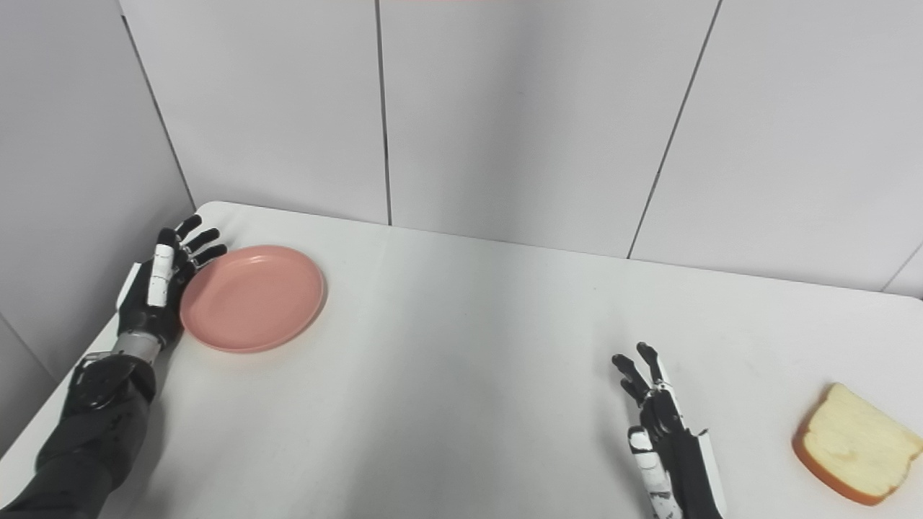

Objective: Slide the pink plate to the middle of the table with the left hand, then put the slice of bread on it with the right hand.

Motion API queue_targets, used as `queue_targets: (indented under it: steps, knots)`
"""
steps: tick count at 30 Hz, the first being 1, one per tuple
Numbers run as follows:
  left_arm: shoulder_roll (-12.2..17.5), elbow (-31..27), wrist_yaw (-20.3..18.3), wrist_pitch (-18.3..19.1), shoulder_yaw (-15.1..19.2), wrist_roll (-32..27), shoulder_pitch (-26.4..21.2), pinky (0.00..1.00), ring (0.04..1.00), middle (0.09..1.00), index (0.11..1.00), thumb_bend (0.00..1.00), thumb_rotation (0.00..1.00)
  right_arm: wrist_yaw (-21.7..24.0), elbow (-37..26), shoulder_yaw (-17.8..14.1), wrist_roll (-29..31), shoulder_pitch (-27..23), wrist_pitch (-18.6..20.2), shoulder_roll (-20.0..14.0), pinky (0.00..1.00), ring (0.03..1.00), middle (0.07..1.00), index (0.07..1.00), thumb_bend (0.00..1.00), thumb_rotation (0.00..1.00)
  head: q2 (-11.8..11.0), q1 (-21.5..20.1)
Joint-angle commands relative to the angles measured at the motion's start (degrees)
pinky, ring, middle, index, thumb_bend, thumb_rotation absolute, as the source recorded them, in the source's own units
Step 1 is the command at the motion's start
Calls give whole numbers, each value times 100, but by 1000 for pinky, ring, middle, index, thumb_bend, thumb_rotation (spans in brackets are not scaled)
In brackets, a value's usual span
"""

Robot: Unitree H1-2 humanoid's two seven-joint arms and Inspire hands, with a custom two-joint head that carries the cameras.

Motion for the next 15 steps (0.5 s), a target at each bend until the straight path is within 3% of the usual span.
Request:
queue_targets:
  steps: [1, 7, 15]
  knots:
    - [-18, -5, -228, 22, -53, 5, -119, 764, 790, 839, 900, 894, 903, -55, 197, 98, 50, 337, 24, 168, 927, 910, 863, 943, 728, 911, 6, 7]
    - [-127, 52, -439, 41, -89, -66, -178, 759, 792, 849, 885, 940, 881, -63, 210, 111, 34, 331, -1, 163, 929, 910, 863, 946, 722, 912, 21, -11]
    - [-453, -494, -359, 355, -135, -117, -57, 729, 764, 823, 863, 929, 867, -105, 103, 121, 13, 360, 93, 217, 912, 898, 854, 932, 714, 880, 79, -117]
